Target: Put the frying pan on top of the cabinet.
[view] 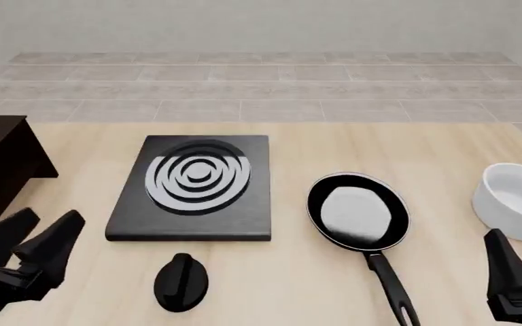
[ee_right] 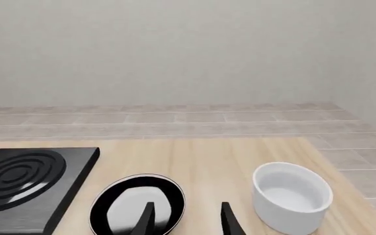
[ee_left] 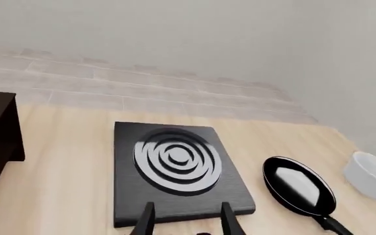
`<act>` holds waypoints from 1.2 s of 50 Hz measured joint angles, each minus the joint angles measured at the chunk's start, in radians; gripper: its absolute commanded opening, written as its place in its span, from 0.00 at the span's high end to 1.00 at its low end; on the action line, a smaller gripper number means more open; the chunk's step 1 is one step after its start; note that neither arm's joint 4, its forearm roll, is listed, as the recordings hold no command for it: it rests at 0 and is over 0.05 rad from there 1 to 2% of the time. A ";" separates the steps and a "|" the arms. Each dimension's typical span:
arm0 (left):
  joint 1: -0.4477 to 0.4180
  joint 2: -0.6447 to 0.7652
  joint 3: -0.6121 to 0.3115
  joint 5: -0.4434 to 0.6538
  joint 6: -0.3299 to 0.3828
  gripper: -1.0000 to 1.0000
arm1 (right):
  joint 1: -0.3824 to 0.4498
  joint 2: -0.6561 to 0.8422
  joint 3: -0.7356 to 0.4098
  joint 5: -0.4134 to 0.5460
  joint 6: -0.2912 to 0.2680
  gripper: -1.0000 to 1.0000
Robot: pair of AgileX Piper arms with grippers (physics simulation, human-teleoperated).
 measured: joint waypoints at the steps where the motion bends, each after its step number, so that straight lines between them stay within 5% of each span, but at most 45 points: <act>1: -0.018 0.017 -0.007 -0.005 -0.017 0.00 | 0.000 0.000 0.000 0.000 -0.001 0.00; 32: -0.510 0.501 -0.057 -0.343 -0.551 0.00 | -0.007 -0.005 0.000 0.000 -0.009 0.00; 60: -0.733 1.028 -0.084 -0.755 -0.792 0.00 | -0.017 -0.005 0.000 -0.003 0.003 0.00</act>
